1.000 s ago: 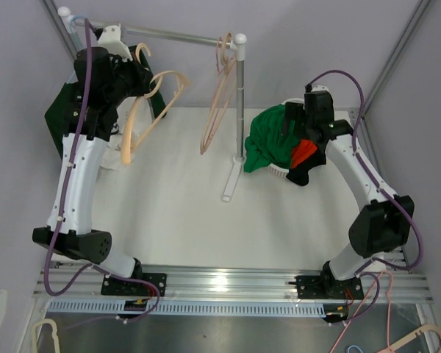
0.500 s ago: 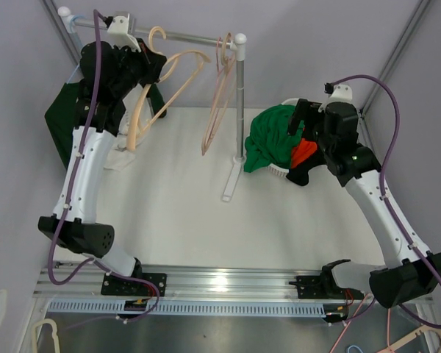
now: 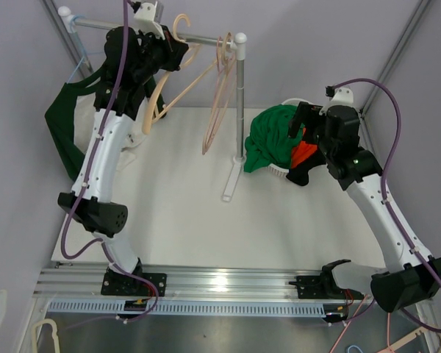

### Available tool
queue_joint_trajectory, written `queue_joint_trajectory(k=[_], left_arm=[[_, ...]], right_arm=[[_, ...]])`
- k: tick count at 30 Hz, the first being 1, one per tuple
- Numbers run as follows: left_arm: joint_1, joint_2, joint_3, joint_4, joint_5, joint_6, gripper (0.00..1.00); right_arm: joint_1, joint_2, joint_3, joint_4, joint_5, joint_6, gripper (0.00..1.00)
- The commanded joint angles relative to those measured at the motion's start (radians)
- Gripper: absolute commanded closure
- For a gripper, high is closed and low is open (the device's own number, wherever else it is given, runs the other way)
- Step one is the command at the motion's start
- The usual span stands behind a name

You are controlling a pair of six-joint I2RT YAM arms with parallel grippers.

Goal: Remove the t-shirt from the hanger

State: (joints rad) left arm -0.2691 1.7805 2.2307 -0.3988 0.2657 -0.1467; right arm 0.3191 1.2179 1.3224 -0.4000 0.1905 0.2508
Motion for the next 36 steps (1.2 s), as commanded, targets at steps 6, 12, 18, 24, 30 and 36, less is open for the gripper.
queue_joint_trajectory(k=[6,12,18,24,30,36], left_arm=[[-0.041,0.030,0.041,-0.021,0.012,0.067,0.99],[-0.078,0.036,0.033,-0.037,0.073,0.082,0.99],[-0.090,0.010,0.035,-0.087,0.150,0.084,0.83],[-0.088,-0.072,0.037,-0.175,0.148,0.082,0.38],[-0.035,-0.182,0.040,-0.236,0.179,0.023,0.07],[0.143,-0.297,-0.029,-0.209,0.164,-0.030,0.00]], right_arm=[[-0.002,-0.049,-0.012,0.029,-0.016,0.005,0.02],[0.000,-0.046,-0.026,0.029,-0.017,0.015,0.02],[-0.002,-0.041,-0.029,0.024,-0.031,0.024,0.02],[-0.002,-0.029,-0.019,0.021,-0.040,0.028,0.02],[-0.002,-0.018,-0.014,0.030,-0.065,0.031,0.02],[0.000,-0.012,-0.019,0.039,-0.085,0.033,0.02]])
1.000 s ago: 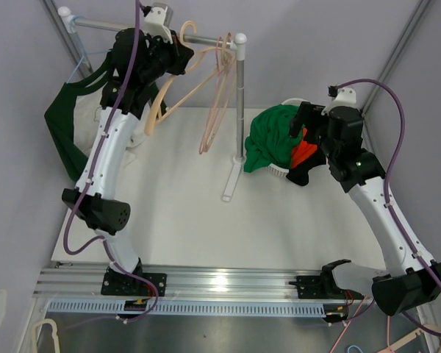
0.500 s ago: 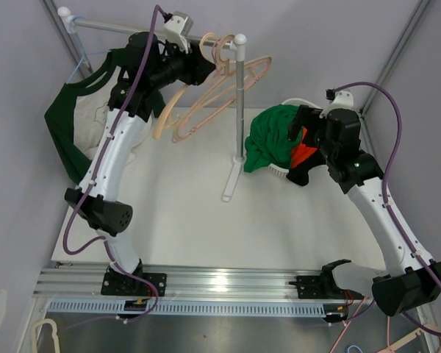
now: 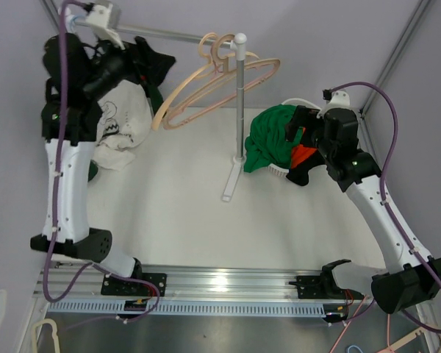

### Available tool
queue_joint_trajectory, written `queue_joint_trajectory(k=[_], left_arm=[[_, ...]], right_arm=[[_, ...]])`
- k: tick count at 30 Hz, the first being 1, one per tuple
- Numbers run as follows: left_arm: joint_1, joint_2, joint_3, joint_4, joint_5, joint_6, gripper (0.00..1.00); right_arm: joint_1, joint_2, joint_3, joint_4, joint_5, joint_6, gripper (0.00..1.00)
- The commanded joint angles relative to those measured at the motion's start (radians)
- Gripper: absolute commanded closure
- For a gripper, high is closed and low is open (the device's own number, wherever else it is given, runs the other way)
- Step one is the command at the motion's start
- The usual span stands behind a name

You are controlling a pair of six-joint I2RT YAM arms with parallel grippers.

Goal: Remove the t-shirt from the hanger

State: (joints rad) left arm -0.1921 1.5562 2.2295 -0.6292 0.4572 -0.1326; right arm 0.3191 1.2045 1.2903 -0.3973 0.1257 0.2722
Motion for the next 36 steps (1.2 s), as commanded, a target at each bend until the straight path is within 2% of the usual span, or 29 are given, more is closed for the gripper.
queue_joint_trajectory(k=[1,5,12,17,26,36], left_arm=[[0.088,-0.088,-0.078,0.049,-0.063,-0.015,0.00],[0.189,-0.075,-0.084,0.068,-0.288,0.030,0.01],[0.278,0.019,-0.058,0.161,-0.480,0.021,0.01],[0.382,0.208,0.159,0.065,-0.390,-0.065,0.01],[0.444,0.300,0.154,0.152,-0.411,-0.052,0.01],[0.453,0.403,0.171,0.128,-0.425,-0.102,0.01]], right_arm=[[0.001,0.003,0.015,0.043,-0.024,0.018,0.02],[0.008,0.016,0.058,0.040,-0.044,0.013,0.02],[0.008,0.050,0.147,0.003,-0.024,-0.021,0.02],[0.006,0.056,0.165,-0.005,-0.031,-0.048,0.02],[0.012,0.053,0.106,0.044,-0.098,-0.016,0.02],[0.023,0.059,0.086,0.075,-0.104,-0.024,0.02]])
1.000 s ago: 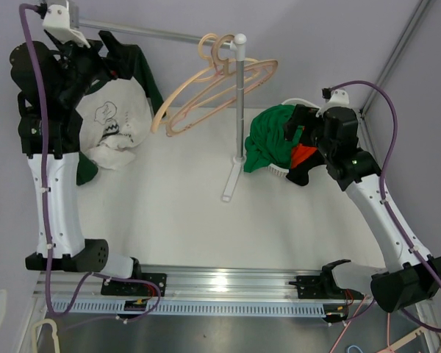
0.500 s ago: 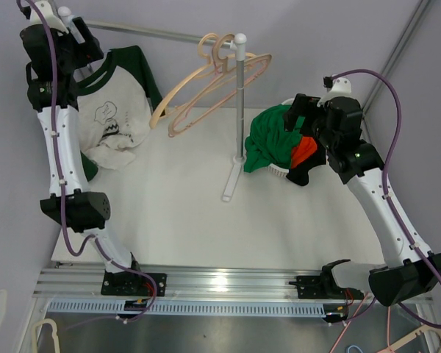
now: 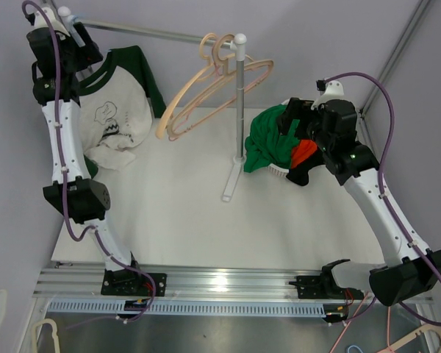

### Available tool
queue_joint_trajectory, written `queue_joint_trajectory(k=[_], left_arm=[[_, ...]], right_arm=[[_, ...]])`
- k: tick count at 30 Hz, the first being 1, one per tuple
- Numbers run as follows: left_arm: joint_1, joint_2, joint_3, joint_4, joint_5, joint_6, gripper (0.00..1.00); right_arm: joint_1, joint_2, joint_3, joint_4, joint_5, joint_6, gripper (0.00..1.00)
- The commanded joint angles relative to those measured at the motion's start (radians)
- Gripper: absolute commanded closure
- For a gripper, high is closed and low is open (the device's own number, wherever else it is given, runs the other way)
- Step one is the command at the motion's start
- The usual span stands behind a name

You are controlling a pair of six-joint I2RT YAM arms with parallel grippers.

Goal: Remove the t-shirt from the hanger

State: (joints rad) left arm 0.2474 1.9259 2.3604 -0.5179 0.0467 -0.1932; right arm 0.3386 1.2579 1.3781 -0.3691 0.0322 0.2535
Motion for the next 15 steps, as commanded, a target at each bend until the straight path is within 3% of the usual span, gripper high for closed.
queue_joint_trajectory(k=[1,6,10,13,15], left_arm=[[0.013,0.047,0.043,0.018,0.001,-0.046,0.02],[0.012,0.068,0.042,0.027,0.021,-0.063,0.10],[0.012,0.073,0.042,0.027,0.041,-0.075,0.34],[0.012,0.074,0.042,0.032,0.065,-0.097,0.62],[0.012,0.071,0.043,0.035,0.090,-0.110,0.69]], right_arm=[[0.004,0.006,-0.001,0.042,-0.008,-0.008,0.02],[0.002,0.001,-0.028,0.052,-0.002,-0.010,0.02],[0.004,-0.002,-0.033,0.053,-0.002,-0.010,0.02],[0.002,-0.003,-0.033,0.056,0.000,-0.008,0.02],[0.002,-0.005,-0.040,0.056,-0.003,-0.007,0.02]])
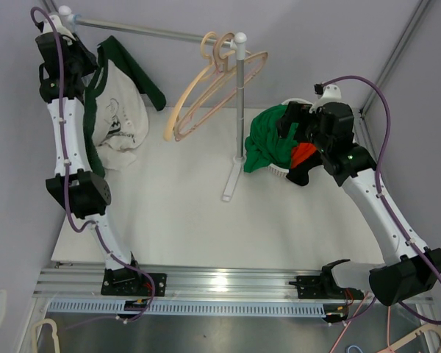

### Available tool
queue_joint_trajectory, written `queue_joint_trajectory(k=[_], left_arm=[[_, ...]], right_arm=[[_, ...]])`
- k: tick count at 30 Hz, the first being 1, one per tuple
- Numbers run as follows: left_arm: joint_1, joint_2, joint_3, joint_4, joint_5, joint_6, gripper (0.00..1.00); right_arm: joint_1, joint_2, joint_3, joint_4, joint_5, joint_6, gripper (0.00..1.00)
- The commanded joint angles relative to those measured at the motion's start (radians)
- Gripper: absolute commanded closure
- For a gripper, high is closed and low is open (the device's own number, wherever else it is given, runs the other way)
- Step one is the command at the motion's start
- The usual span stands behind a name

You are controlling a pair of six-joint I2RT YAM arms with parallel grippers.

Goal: Remove the t-shirt from the hanger

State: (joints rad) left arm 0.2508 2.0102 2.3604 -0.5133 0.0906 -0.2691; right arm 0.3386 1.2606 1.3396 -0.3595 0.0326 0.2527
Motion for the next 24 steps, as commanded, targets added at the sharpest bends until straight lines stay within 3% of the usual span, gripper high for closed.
queue_joint_trajectory(k=[1,9,12,13,18,21,22,24], left_arm=[[0.008,-0.013,0.045,0.032,0.052,-0.039,0.76],[-0.019,-0.036,0.062,0.055,0.098,-0.055,0.76],[-0.033,-0.044,0.063,0.076,0.081,-0.048,0.62],[-0.036,-0.045,0.063,0.076,0.046,-0.039,0.51],[-0.048,-0.050,0.062,0.098,0.005,-0.028,0.49],[-0.051,-0.044,0.062,0.102,-0.005,-0.027,0.58],[-0.050,-0.041,0.063,0.104,-0.005,-0.027,0.78],[-0.051,-0.038,0.062,0.104,0.006,-0.027,0.95]], right_arm=[[0.002,-0.007,-0.005,0.048,-0.003,-0.006,0.02],[0.002,-0.013,-0.019,0.054,-0.020,0.010,0.02],[0.002,-0.023,-0.022,0.053,-0.022,0.010,0.02],[0.002,-0.024,-0.022,0.047,-0.020,0.008,0.02],[0.002,-0.038,-0.019,0.036,-0.020,-0.006,0.02],[0.000,-0.041,-0.016,0.030,-0.020,-0.007,0.02],[0.000,-0.043,-0.017,0.025,-0.020,-0.007,0.02],[-0.001,-0.046,-0.017,0.022,-0.020,-0.004,0.02]])
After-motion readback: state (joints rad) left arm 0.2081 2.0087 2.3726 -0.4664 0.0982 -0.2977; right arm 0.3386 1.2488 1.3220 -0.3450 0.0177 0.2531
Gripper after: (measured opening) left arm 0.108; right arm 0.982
